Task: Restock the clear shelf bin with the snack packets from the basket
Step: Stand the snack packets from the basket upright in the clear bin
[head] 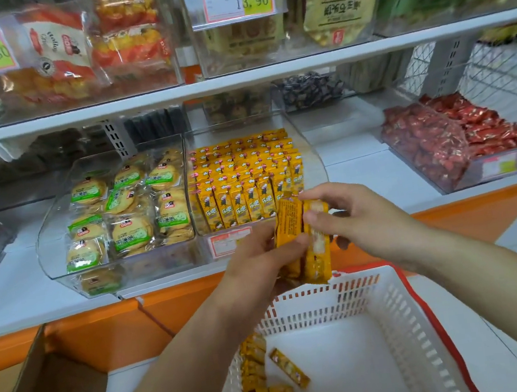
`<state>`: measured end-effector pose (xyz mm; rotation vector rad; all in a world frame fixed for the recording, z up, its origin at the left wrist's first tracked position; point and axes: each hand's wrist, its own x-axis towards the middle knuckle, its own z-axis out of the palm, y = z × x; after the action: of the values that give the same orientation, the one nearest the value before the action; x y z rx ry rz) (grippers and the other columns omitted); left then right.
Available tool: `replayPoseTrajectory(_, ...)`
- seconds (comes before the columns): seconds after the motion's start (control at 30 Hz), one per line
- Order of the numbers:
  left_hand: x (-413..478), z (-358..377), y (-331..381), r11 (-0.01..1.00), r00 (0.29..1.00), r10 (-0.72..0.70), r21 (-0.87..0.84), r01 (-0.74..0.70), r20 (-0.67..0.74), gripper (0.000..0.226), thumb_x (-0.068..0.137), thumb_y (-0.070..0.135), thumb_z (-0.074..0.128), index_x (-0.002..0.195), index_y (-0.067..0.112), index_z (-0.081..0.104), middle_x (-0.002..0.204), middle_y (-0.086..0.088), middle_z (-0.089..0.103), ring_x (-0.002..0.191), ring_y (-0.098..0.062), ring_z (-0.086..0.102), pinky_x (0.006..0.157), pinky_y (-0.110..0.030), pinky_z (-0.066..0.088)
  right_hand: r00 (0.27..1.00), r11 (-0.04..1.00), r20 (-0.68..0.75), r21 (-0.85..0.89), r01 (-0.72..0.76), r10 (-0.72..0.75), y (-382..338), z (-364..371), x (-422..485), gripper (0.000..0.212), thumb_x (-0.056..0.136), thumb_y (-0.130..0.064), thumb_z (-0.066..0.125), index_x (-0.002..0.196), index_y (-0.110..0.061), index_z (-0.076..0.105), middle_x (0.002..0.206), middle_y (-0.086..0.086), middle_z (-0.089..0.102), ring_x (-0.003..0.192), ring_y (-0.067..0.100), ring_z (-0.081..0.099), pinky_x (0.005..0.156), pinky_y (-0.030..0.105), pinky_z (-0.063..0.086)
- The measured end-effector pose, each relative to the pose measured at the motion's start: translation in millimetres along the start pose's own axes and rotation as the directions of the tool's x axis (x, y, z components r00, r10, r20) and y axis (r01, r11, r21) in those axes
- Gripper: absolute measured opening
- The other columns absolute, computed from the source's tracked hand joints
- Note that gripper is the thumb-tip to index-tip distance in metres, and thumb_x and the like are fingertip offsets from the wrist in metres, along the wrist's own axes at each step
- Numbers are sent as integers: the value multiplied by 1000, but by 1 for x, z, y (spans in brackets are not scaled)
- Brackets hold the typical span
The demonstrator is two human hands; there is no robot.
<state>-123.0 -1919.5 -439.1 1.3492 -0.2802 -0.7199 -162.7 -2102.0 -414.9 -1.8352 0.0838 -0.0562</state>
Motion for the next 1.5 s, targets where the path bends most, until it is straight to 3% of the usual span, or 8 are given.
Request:
replayPoseTrajectory(0.23, 0, 1, -3, 990, 994, -112, -87, 112, 0, 34, 74, 33, 74, 105, 22, 76, 106, -13, 78, 94, -31, 77, 60, -30, 60, 980, 942, 171, 334, 41, -104, 2, -26, -3, 28, 91, 1, 56, 117, -8, 62, 130, 16, 62, 103, 25, 64, 84, 43, 57)
replayPoseTrajectory(0.5, 4, 0, -3, 998, 996, -58, 11, 59, -68, 45, 68, 35, 78, 109, 18, 71, 78, 3, 74, 67, -11, 70, 54, -22, 54, 987, 906, 126, 421, 39, -101, 9, -27, 2, 37, 90, 18, 48, 102, -13, 64, 128, 14, 66, 109, 33, 65, 84, 47, 58)
replayPoseTrajectory(0.73, 5, -7, -7, 993, 988, -21, 114, 38, -152, 42, 70, 45, 78, 106, 25, 71, 87, 4, 79, 74, -8, 74, 60, -21, 53, 995, 983, -43, 159, -87, 95, 2, -19, 8, 27, 89, -18, 72, 116, -16, 68, 106, 13, 73, 88, 22, 72, 61, 31, 57)
replayPoseTrajectory(0.9, 2, -13, -8, 979, 988, 5, 202, 26, -152, 18, 91, 35, 73, 107, 26, 72, 89, 3, 79, 80, -12, 76, 65, -24, 55, 992, 992, -30, 47, -117, 119, 1, -19, 14, 35, 84, -2, 75, 117, -7, 65, 114, 28, 64, 86, 26, 69, 80, 38, 60)
replayPoseTrajectory(1.03, 2, -22, 0, 983, 974, 7, 178, 34, -225, 14, 96, 30, 68, 108, 23, 72, 97, 6, 79, 85, -13, 77, 62, -21, 56, 991, 992, -133, -122, -3, -13, -15, -35, 37, 34, 81, 2, 77, 107, -18, 68, 114, 17, 67, 84, 24, 68, 85, 38, 57)
replayPoseTrajectory(1.23, 7, -33, 12, 994, 958, 33, 106, -2, -285, 20, 94, 28, 71, 111, 18, 70, 99, 3, 79, 82, -18, 78, 63, -25, 58, 955, 667, -40, -724, 175, -293, -25, -43, 104, 39, 75, -10, 78, 112, -18, 70, 105, 3, 70, 93, 20, 67, 80, 26, 54)
replayPoseTrajectory(1.37, 9, -39, 13, 997, 958, 39, 71, -19, -284, 20, 93, 28, 72, 110, 18, 69, 100, 2, 79, 82, -18, 78, 61, -24, 58, 978, 365, 93, -918, 156, -185, -17, -44, 147, 36, 82, -26, 75, 117, -22, 70, 117, 1, 69, 107, 26, 62, 91, 37, 50)
replayPoseTrajectory(1.5, 11, -45, 14, 998, 958, 38, 52, -24, -285, 19, 95, 27, 70, 112, 18, 67, 99, 4, 80, 82, -18, 78, 61, -24, 58, 998, 271, 40, -961, 50, -44, -11, -40, 168, 34, 80, -29, 72, 113, -31, 69, 114, -3, 70, 107, 26, 62, 90, 42, 54)
